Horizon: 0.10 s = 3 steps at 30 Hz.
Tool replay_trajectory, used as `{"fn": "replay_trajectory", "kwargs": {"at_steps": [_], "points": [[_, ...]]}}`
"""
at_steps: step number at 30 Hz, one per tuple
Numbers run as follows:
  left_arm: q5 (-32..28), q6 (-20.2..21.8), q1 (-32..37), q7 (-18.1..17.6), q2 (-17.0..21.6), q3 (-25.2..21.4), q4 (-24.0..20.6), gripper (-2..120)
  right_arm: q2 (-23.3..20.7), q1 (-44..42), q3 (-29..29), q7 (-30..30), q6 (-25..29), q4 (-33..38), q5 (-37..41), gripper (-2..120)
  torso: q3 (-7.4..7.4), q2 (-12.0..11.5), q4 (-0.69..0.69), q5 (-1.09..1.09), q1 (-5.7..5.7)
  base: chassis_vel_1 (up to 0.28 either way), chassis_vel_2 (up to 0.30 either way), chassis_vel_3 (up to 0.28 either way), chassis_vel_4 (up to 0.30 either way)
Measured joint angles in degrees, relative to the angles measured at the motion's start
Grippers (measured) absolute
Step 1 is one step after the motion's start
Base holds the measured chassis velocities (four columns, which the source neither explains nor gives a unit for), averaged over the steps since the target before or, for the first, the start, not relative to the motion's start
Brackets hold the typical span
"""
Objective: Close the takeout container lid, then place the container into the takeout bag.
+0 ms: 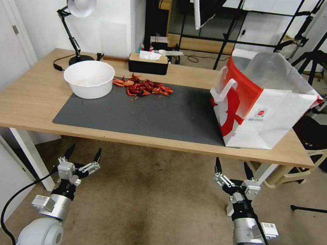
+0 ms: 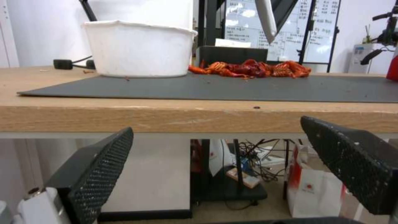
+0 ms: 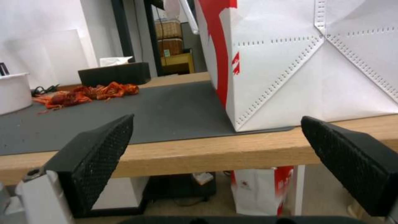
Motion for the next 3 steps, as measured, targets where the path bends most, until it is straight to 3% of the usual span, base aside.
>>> {"fn": "replay_trajectory", "kwargs": {"at_steps": [3], "points": [[0.0,0.01,0.0,0.0,0.0,0.0,0.0,100,0.0,0.0,0.0,0.0,0.0,0.01,0.0,100,0.0,0.0,0.0,0.0,0.0,0.0,0.0,0.0,0.0]]}}
